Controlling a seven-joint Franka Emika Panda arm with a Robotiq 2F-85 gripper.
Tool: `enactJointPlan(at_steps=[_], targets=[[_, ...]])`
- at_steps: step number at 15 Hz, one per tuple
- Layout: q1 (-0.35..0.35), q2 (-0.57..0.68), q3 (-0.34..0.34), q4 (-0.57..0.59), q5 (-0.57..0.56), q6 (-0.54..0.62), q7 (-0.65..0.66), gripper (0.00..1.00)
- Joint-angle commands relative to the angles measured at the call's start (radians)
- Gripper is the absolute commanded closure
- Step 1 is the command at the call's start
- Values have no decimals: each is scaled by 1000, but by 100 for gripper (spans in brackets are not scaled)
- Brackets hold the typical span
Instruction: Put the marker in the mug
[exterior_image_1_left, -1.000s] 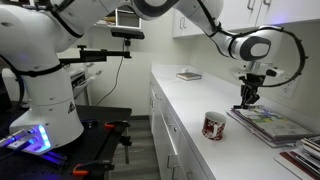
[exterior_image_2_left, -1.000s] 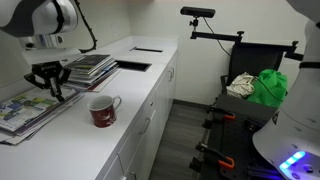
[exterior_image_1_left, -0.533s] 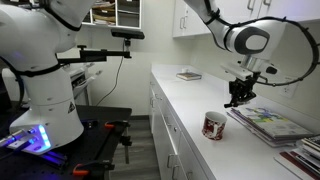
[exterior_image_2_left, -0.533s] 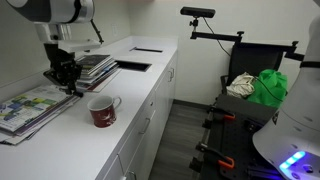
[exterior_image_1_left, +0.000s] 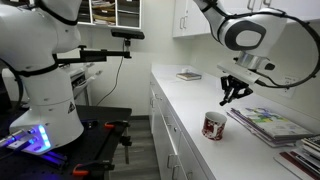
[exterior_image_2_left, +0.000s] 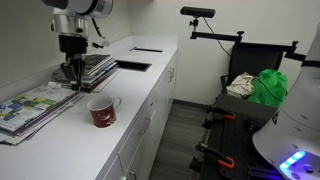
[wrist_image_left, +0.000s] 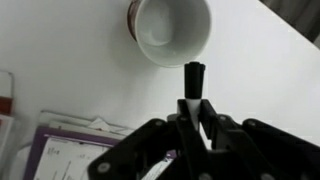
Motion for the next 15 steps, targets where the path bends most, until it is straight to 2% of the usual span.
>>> enactJointPlan(at_steps=[1,4,5,7,11,12,13,15], targets=[[-100,-61,80,-85,164,41,-249,95],[-167,-66,113,-91,364,-5,-472,95],[-96,-47,46,-55,296,-5,-377,82],[-118,-48,55,-62,358,-10,-455,82],[-119,-49,65,-63,362,-10,-459,82],[-119,-49,65,-63,362,-10,-459,95],[-155,-31,100,-51,431,-28,-536,95],[-191,-14,123,-41,549,-62,-664,95]])
